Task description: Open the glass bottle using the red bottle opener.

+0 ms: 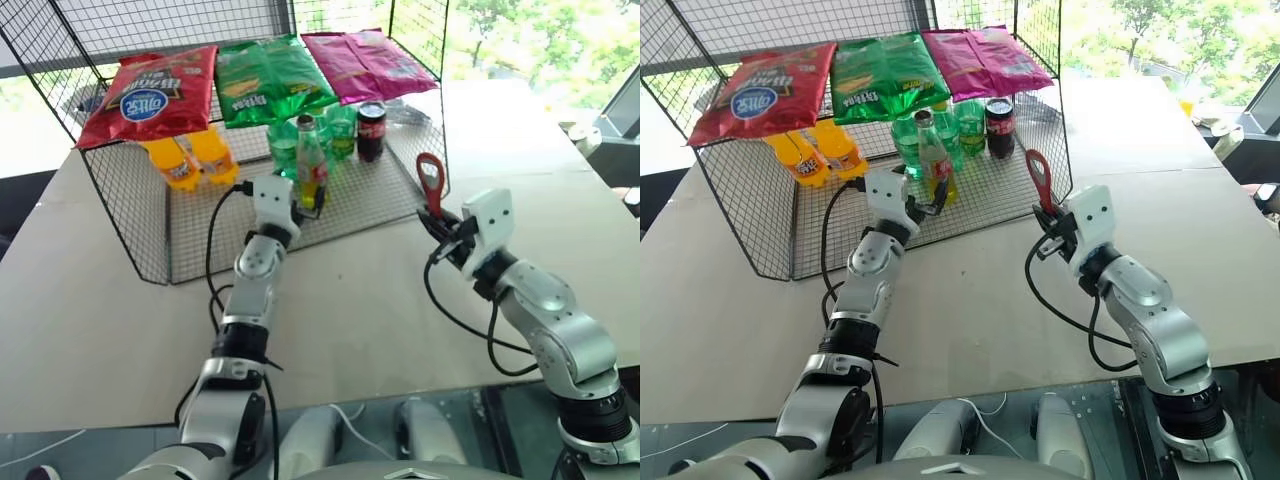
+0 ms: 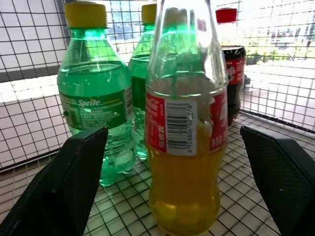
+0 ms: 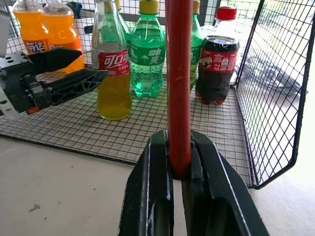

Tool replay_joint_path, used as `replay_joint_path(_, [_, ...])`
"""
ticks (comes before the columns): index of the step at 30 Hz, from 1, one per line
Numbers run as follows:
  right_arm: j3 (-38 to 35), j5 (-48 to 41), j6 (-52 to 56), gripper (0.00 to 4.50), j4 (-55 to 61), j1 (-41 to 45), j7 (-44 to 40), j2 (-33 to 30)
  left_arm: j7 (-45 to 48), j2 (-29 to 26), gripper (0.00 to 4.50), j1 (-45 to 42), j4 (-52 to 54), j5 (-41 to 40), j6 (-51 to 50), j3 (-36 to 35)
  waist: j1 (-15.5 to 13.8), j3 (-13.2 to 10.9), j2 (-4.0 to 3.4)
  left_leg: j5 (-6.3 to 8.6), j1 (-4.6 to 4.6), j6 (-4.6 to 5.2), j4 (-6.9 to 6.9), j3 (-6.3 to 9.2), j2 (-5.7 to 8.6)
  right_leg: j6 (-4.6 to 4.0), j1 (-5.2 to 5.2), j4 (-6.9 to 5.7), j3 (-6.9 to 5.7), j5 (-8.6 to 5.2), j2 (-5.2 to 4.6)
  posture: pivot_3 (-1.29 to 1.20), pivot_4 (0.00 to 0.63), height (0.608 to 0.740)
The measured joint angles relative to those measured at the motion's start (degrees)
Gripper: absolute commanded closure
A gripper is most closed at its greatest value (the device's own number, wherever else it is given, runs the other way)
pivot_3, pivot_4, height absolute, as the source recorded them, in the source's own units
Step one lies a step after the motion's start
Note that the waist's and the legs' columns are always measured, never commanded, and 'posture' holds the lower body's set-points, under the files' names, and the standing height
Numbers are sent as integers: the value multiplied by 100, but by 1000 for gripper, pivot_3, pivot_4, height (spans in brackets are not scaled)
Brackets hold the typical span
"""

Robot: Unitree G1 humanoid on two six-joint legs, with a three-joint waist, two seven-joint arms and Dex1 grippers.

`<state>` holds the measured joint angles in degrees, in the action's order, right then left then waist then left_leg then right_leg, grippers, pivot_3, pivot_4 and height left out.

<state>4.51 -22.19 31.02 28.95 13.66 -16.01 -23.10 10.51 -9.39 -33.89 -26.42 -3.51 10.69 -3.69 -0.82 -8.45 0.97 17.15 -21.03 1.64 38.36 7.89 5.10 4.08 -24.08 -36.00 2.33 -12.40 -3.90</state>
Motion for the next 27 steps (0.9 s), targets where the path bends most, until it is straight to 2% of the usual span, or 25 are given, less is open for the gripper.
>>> replay_joint_path(6, [3,32,72,4500,74,-21,3,153,-214,159,48,-612,-776,35,163,-26,9,0,0,0,-1,0,-1,0,1,0,-2,2,0,0,0,0,150,740])
replay_joint_path(13, [111,117,137,4500,171,-69,-13,289,-323,174,48,-1459,-2427,121,499,-64,14,0,0,0,-1,0,1,1,4,0,-2,-3,-1,0,2,0,150,740])
replay_joint_path(18, [125,166,143,4500,173,-94,-39,299,-325,123,48,-1928,-3232,126,758,-102,18,0,0,0,-3,0,0,1,10,0,-4,-2,-1,0,-2,0,150,740])
replay_joint_path(21, [126,202,140,4500,173,-113,-52,305,-293,132,684,-2049,-3501,120,817,-129,22,0,1,0,-4,1,0,2,12,0,-6,-2,0,0,-2,0,150,740])
replay_joint_path(24, [128,277,137,4500,173,-163,-70,315,-226,162,1765,-2053,-3538,108,855,-141,23,0,1,0,-7,1,1,2,12,0,-10,-6,0,0,-3,0,150,740])
replay_joint_path(27, [128,323,126,4500,173,-161,-87,353,-155,155,1732,-1985,-3447,111,835,-131,25,0,0,0,-7,1,2,1,12,0,-12,-11,1,0,-2,0,150,740])
